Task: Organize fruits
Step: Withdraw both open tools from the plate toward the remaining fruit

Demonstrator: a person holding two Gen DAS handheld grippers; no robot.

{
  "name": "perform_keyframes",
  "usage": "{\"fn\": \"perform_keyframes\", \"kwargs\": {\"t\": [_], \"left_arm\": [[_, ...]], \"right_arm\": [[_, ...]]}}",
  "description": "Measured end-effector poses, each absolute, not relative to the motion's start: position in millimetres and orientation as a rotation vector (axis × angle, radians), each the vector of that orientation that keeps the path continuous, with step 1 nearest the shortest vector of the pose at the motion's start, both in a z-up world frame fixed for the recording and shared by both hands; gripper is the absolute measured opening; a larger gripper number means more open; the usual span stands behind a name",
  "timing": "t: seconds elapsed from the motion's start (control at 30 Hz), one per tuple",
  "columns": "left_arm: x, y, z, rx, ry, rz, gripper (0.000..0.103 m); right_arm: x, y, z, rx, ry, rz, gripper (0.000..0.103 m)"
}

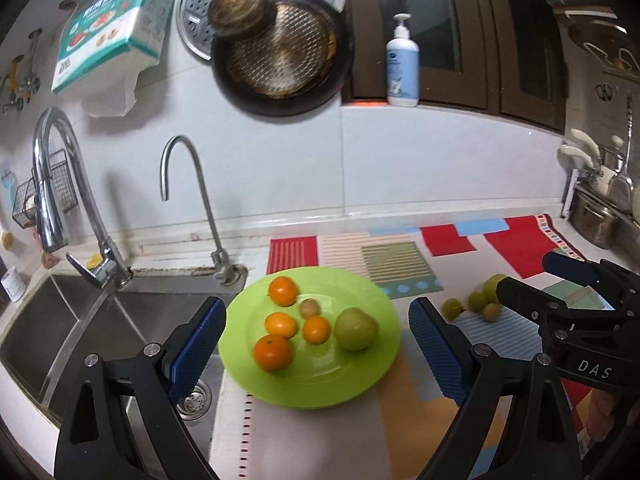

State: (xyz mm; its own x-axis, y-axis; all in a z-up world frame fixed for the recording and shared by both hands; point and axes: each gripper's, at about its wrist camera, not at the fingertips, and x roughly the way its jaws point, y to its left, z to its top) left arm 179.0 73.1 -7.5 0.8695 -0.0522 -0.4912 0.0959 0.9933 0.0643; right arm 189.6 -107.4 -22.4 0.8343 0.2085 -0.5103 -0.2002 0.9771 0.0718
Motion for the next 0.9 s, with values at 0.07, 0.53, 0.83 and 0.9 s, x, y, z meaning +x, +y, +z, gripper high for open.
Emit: {"fn": "perform_keyframes", "kwargs": {"t": [0.07,0.53,0.83,0.9], "left_arm": [[176.8,63.5,-5.5,0.091,0.505,-0.087,0.094],[173.4,-0.3,-1.8,0.112,0.491,-0.126,0.094],[183.3,-28.3,-16.4,0.124,0.519,-0.137,0.094],[187.3,-33.6,-21.1,0.129,0.526,-0.143,0.094]], "right_arm": [[185.1,-117.5,-19.7,0.013,0.534,0.205,0.079],[175.3,-181.7,-13.5,0.002,0.511,0.153,0.079],[185.2,-212.3,-24.7,0.003,0.533,0.165,0.079],[190.7,-217.7,-29.0,0.004,0.543,0.175,0.079]]}}
